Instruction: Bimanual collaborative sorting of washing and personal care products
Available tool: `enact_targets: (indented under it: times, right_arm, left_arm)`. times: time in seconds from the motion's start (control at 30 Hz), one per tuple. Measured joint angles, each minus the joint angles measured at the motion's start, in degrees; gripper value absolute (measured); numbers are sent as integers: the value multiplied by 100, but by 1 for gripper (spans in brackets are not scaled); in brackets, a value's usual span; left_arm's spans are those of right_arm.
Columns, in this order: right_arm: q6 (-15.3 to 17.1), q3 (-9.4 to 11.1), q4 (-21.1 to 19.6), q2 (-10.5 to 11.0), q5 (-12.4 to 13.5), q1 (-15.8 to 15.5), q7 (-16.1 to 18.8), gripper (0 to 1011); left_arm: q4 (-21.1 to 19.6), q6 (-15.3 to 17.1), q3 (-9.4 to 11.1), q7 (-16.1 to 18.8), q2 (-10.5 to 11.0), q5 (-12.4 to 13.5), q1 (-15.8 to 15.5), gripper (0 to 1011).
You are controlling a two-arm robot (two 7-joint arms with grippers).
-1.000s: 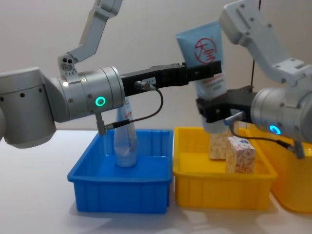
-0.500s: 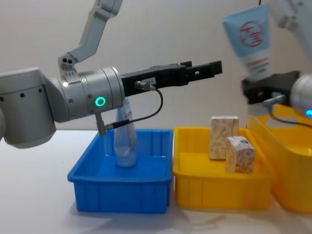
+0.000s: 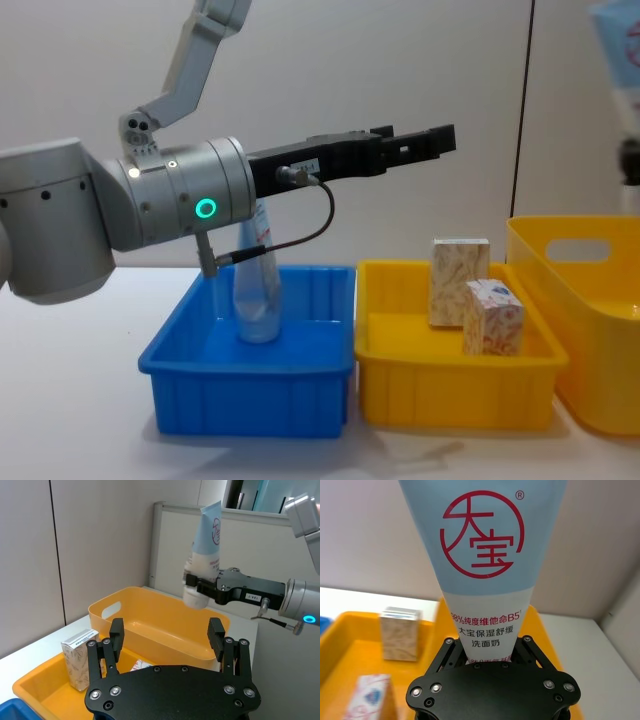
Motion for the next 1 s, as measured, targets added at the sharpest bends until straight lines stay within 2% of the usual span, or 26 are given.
enact_targets:
  times: [0.1, 0.2, 0.23, 0.43, 0.63, 0.9, 0.97, 1.0]
  right_arm:
    - [99, 147, -36, -17, 45, -45, -98, 249]
    - [292, 377, -76, -55, 116, -114, -238, 249]
    - [292, 377, -76, -55, 116, -114, -238, 249]
    - [687, 696, -93, -118, 238, -204, -383, 248]
    - [969, 853, -49, -165, 329, -244, -420, 249]
    - [1131, 970, 11, -209, 391, -278, -428, 246]
    - [1156, 985, 19, -215, 402, -281, -429, 269]
    - [1176, 1000, 26, -219, 410, -285, -430, 322]
  left_arm:
    - [0, 0, 0, 0, 1, 0, 0, 1001]
    - [0, 0, 0, 0, 0, 0, 0, 1001]
    - [0, 0, 0, 0, 0, 0, 0, 1001]
    - [0, 0, 0, 0, 0, 0, 0, 1001]
    - [0, 0, 0, 0, 1, 0, 0, 1001]
    - [0, 0, 0, -1, 1, 0, 0, 1001]
    - [0, 0, 0, 0, 1, 0, 0, 1001]
    - [0, 0, 0, 0, 0, 0, 0, 1001]
